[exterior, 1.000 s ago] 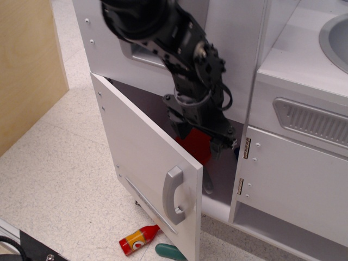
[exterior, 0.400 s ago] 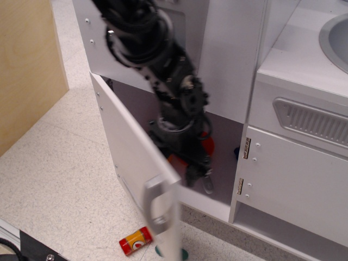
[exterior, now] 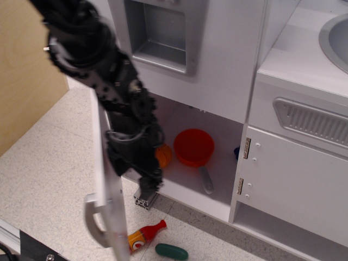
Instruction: Open low fridge
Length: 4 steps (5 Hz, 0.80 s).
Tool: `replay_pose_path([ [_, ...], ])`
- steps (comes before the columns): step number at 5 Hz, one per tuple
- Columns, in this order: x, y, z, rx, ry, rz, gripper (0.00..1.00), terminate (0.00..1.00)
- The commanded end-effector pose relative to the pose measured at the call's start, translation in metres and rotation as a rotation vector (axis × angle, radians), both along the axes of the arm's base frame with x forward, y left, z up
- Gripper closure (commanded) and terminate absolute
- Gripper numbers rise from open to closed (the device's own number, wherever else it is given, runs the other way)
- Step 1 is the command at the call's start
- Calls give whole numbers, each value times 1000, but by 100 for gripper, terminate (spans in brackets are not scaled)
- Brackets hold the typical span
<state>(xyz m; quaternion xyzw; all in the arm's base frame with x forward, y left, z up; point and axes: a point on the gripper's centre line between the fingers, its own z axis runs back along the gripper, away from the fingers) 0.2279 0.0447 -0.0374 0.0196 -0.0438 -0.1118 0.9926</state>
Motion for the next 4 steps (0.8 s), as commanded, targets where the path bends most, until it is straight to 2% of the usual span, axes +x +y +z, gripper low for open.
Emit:
replay_pose_path([
  [1,-11,52,24,46,-63,-4,0,0],
  [3,-18,101,24,125,-57,26,0,0],
  [4,-18,101,24,125,-57,26,0,0],
])
